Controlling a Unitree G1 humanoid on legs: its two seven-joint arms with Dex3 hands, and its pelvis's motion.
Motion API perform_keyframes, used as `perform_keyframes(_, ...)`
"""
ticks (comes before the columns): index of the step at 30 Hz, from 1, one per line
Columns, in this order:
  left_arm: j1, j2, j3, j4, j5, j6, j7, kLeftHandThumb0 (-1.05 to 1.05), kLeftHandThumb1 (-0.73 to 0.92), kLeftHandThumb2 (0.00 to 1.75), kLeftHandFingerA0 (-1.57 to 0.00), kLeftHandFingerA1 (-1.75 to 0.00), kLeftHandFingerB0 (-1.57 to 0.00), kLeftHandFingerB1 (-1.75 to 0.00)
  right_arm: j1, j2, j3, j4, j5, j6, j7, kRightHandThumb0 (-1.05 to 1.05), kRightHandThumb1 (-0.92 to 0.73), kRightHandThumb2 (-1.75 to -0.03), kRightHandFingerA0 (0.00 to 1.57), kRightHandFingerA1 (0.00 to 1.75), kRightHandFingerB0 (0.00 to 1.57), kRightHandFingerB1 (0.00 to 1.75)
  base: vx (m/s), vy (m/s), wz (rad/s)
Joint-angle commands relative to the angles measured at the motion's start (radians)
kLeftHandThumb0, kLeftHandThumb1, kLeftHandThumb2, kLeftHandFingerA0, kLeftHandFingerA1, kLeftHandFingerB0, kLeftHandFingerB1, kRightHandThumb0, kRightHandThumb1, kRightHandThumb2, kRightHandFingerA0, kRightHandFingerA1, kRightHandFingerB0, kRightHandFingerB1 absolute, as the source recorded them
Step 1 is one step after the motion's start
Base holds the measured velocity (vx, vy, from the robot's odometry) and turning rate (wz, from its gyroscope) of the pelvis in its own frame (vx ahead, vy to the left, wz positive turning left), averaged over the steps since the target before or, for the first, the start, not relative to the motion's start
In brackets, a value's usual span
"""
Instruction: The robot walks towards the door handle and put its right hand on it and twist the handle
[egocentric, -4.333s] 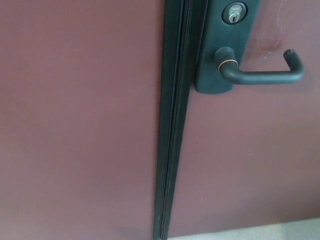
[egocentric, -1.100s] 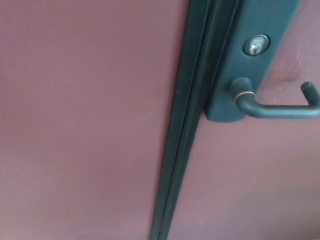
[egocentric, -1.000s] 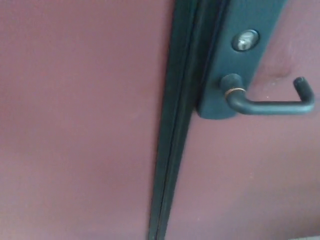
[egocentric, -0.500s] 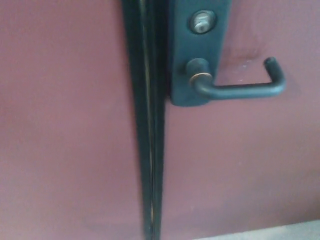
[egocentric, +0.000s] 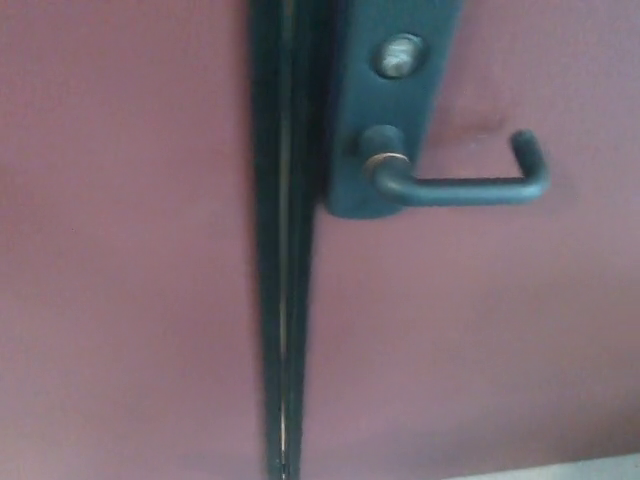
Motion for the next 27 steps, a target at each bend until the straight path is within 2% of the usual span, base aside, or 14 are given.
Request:
perform_keyframes(1, 0.007, 0.005, -0.009, 0.007, 0.013, 0.004, 0.005, -0.13, 0.65, 0.59, -0.64, -0.48, -0.48, -0.41, 0.014, -0.003, -0.003, -0.001, 0.006, 0.004, 0.015, -0.29, -0.73, -0.61, 0.56, 0.44, 0.47, 0.39, -0.05, -0.232, 0.24)
perform_keyframes(10, 0.006, 0.007, -0.007, 0.005, 0.007, 0.005, -0.003, -0.13, 0.65, 0.59, -0.63, -0.48, -0.49, -0.41, 0.016, -0.003, 0.001, -0.001, 0.005, 0.003, 0.013, -0.29, -0.73, -0.61, 0.55, 0.43, 0.48, 0.39, -0.02, -0.094, -0.01)
perform_keyframes(19, -0.001, 0.012, -0.017, 0.005, 0.012, 0.007, -0.003, -0.13, 0.65, 0.59, -0.63, -0.47, -0.49, -0.41, 0.02, 0.0, -0.005, -0.004, 0.01, 0.008, 0.017, -0.29, -0.73, -0.62, 0.53, 0.42, 0.46, 0.39, 0.03, 0.135, 0.05)
perform_keyframes(27, -0.003, 0.016, -0.027, 0.001, 0.015, 0.005, -0.001, -0.13, 0.65, 0.59, -0.63, -0.47, -0.48, -0.41, 0.021, 0.004, -0.013, -0.004, 0.014, 0.011, 0.02, -0.3, -0.73, -0.62, 0.52, 0.42, 0.46, 0.39, -0.01, -0.018, 0.05)
